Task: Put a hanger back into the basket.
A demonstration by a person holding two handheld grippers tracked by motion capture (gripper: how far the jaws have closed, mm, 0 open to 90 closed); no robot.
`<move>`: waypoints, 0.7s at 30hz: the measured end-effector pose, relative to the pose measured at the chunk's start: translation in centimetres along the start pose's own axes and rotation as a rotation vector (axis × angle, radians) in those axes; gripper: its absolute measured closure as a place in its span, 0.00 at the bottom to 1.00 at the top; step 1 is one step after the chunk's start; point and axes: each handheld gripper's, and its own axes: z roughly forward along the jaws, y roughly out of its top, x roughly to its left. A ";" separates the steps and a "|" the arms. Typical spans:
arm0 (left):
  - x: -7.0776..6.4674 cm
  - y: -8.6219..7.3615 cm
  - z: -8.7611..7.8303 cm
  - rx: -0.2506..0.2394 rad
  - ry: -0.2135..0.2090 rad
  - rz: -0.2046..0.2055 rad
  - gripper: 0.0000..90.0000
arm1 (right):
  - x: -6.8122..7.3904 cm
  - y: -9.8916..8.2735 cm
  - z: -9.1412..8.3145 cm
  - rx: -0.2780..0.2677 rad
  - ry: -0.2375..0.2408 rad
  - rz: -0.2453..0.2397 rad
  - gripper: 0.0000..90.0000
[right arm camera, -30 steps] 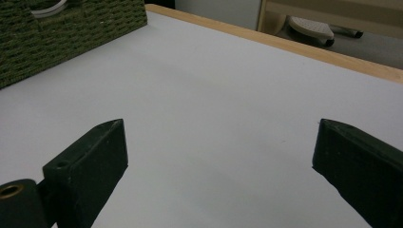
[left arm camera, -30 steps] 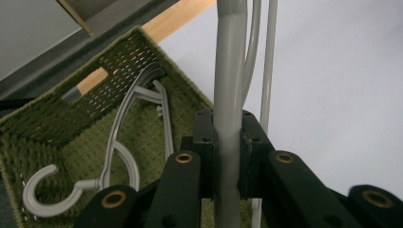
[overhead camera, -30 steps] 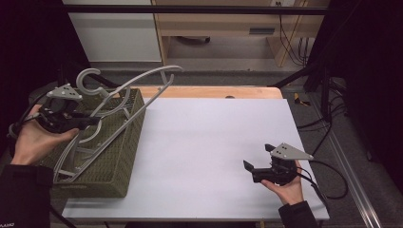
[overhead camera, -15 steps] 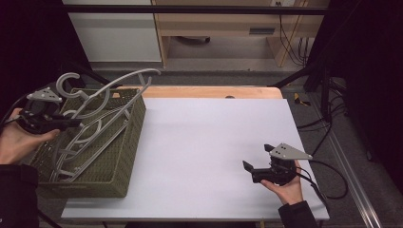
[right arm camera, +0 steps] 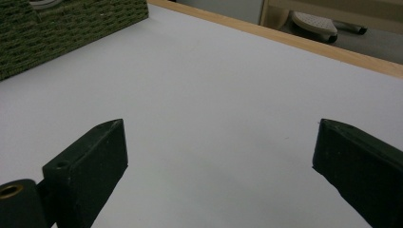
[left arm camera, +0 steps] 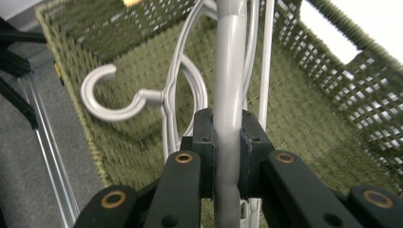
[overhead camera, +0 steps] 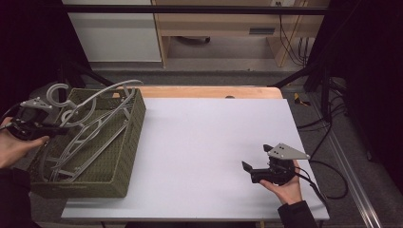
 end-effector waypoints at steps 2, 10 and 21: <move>0.2 -0.3 0.3 0.015 0.006 -0.002 0.89 | 0.0 0.0 0.0 0.001 0.001 0.000 0.05; 0.9 -1.6 1.2 0.066 0.044 -0.024 0.89 | 0.0 0.0 0.1 0.001 0.000 -0.005 0.05; 0.8 -2.1 3.2 0.110 0.018 -0.031 0.89 | 0.1 -0.1 0.1 0.012 0.002 -0.004 0.05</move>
